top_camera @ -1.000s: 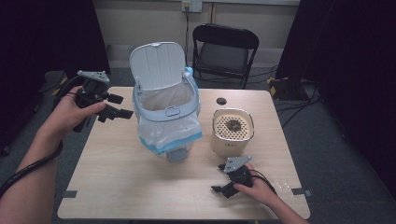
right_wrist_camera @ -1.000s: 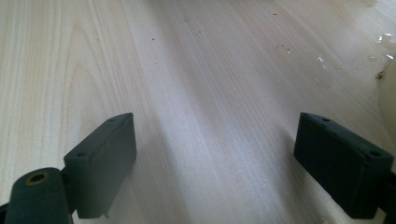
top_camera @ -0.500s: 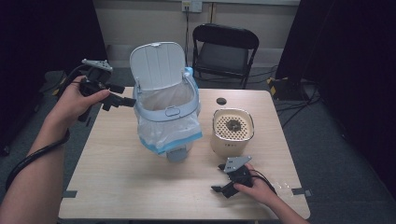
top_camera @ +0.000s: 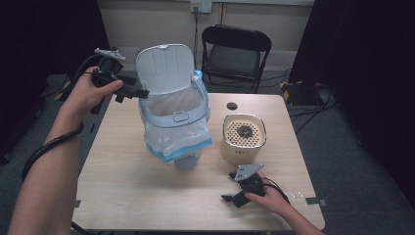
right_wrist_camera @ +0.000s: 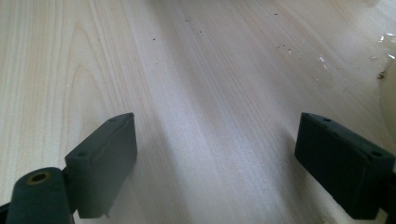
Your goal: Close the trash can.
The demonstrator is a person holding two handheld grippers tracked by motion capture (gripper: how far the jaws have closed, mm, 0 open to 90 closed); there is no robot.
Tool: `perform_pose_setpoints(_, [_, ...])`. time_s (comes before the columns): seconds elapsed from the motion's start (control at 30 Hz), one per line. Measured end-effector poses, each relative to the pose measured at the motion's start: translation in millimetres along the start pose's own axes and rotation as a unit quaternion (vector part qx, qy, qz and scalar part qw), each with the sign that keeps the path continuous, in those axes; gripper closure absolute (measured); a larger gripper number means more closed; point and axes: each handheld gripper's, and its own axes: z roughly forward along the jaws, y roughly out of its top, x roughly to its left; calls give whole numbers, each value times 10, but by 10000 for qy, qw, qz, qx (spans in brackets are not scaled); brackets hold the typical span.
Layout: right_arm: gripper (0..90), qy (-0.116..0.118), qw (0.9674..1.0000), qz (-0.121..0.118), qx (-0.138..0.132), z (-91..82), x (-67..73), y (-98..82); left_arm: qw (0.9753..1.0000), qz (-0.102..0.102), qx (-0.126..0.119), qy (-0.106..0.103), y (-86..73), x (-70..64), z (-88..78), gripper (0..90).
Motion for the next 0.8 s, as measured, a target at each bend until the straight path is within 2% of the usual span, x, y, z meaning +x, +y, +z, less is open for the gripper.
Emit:
perform_pose_setpoints(0.4, [115,9,10000,4,16,1,1,2,9999,115,-37,48,144,-21,135,162])
perform_pose_setpoints(0.63, [115,9,10000,5,16,1,2,2,9999,83,-61,50,143,-34,138,155])
perform_pose_setpoints(0.77, [115,9,10000,6,17,1,2,2,9999,143,-6,61,158,-75,131,152])
perform_pose_setpoints(0.8, [115,10,10000,10,16,1,2,2,9998,211,18,44,163,-98,117,153])
